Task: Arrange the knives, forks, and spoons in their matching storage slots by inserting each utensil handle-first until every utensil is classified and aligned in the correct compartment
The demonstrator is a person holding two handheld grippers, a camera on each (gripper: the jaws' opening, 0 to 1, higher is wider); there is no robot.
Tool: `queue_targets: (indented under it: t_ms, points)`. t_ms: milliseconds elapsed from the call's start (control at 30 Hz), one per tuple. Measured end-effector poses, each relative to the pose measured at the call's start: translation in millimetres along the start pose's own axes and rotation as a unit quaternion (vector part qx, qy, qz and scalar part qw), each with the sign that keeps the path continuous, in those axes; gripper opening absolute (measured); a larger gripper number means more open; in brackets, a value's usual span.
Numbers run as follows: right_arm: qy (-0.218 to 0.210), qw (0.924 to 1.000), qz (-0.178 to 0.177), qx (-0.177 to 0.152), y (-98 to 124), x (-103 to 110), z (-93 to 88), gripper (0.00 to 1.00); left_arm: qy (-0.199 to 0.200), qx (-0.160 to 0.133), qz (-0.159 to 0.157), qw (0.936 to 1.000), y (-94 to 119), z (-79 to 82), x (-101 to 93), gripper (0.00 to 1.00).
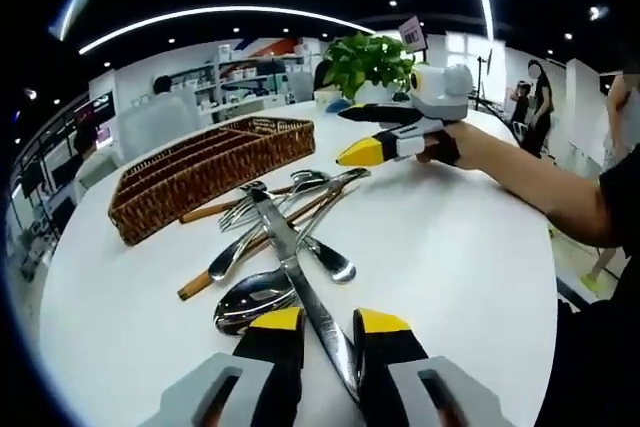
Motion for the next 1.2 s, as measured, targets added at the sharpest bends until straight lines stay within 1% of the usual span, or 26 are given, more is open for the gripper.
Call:
queue_targets:
  t_ms: [100,200,367,633,700,733,767,867,933,1067,1200]
  points:
    - [-0.001,1.0000,-0.001,0.000,0.6,-0.3,-0.1,0.99,0.005,0.000,-0.007,1.0000,-0.4,0.7,-0.1,0.16]
    - [0.000,1.0000,0.000,0.000,0.5,-0.2,-0.4,0.99,0.001,0.003,-0.018,0.9998,0.6,0.1,-2.2,0.13]
    - [0.006,1.0000,0.005,-0.001,-0.1,2.6,0.3,0.99,-0.005,-0.002,-0.012,0.9999,2.7,-1.4,2.3,0.09]
    - [0.008,0.9999,0.008,-0.002,-0.8,3.1,0.7,0.99,0.006,-0.004,-0.034,0.9994,3.9,-1.2,7.6,0.09]
    - [0.008,0.9999,0.008,-0.002,-0.9,3.0,0.5,0.99,0.006,-0.008,-0.040,0.9991,3.9,-1.8,8.6,0.11]
    - [0.008,0.9999,0.008,-0.003,-0.9,2.8,0.5,0.99,0.017,-0.009,-0.047,0.9987,3.7,-1.7,8.3,0.11]
    - [0.008,0.9999,0.008,-0.003,-1.1,2.6,0.6,0.99,0.015,-0.007,-0.044,0.9989,4.1,-1.5,10.8,0.09]
    - [0.009,0.9999,0.008,-0.003,-1.1,3.0,0.9,0.99,0.011,-0.008,-0.053,0.9985,3.7,-1.4,8.4,0.08]
    - [0.009,0.9999,0.009,-0.003,-1.3,3.4,0.8,0.99,-0.003,-0.010,-0.056,0.9984,3.3,-1.3,8.1,0.08]
    - [0.009,0.9999,0.009,-0.005,-1.0,3.1,1.3,0.99,-0.007,-0.018,-0.063,0.9978,2.9,-1.7,8.9,0.07]
    - [0.008,0.9999,0.010,-0.008,-0.8,3.4,2.2,0.99,-0.002,-0.024,-0.070,0.9972,2.5,-2.5,11.0,0.06]
Point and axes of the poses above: the point that each gripper's makers call its tool centre point, and the gripper's own axes: y roughly backward along the fingers, x roughly to its left, z roughly out of its top, the point moved 9 cm from there along y, roughly backward along the fingers, and after that the axes turned 8 degrees about y, right-handed, at the moved point
